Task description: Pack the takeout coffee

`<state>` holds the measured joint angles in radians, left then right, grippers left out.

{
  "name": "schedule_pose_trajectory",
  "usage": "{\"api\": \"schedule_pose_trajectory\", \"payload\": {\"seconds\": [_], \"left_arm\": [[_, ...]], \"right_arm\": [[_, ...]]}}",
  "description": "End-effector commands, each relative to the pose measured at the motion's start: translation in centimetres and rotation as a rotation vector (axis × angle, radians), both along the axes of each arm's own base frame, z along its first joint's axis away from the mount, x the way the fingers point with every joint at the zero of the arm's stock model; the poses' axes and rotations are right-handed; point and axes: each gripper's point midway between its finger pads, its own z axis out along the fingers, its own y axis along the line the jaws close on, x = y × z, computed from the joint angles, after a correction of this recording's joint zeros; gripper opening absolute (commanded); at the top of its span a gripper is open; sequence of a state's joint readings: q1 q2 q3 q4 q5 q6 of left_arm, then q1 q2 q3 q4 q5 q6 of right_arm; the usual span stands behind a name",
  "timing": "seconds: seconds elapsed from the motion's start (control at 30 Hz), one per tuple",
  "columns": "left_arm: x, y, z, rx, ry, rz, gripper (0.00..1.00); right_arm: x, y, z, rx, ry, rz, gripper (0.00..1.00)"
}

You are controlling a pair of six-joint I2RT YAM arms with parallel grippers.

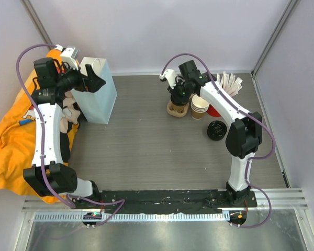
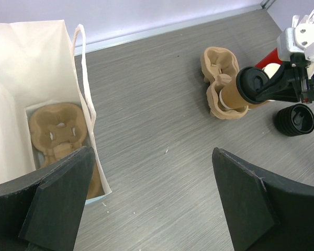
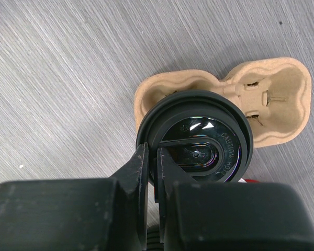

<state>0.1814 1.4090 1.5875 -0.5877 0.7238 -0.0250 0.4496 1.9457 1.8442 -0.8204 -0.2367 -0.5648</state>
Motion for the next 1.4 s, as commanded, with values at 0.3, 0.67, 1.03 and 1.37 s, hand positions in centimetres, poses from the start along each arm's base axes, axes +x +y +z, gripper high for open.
{"api": "schedule_pose_trajectory", "payload": {"seconds": [0.3,0.67,1.03,1.37], "left_arm": [[3.5,-0.1,1.0,0.088,-0.124,-0.034,0.96],[6.2,-0.4,0.8,0.118,-0.161,0.007,0.74],[5.9,-2.1,1.0,0.116,-0.165,-0.022,0.2],[4.2,-4.3,2.1,0.12,-0.18,-0.056,0.06]], "right_arm": [[1.0,0.6,3.3,0.051,-0.064,-0.009,0.01],[0.8,0.6,3.5,0.057,-0.066,-0.002,0.01],[0.6,0.4,5.3,0.066,-0.1,-0.001,0.01],[0.1,0.1,7.3,0.08,-0.141,0.002,0.01]]}}
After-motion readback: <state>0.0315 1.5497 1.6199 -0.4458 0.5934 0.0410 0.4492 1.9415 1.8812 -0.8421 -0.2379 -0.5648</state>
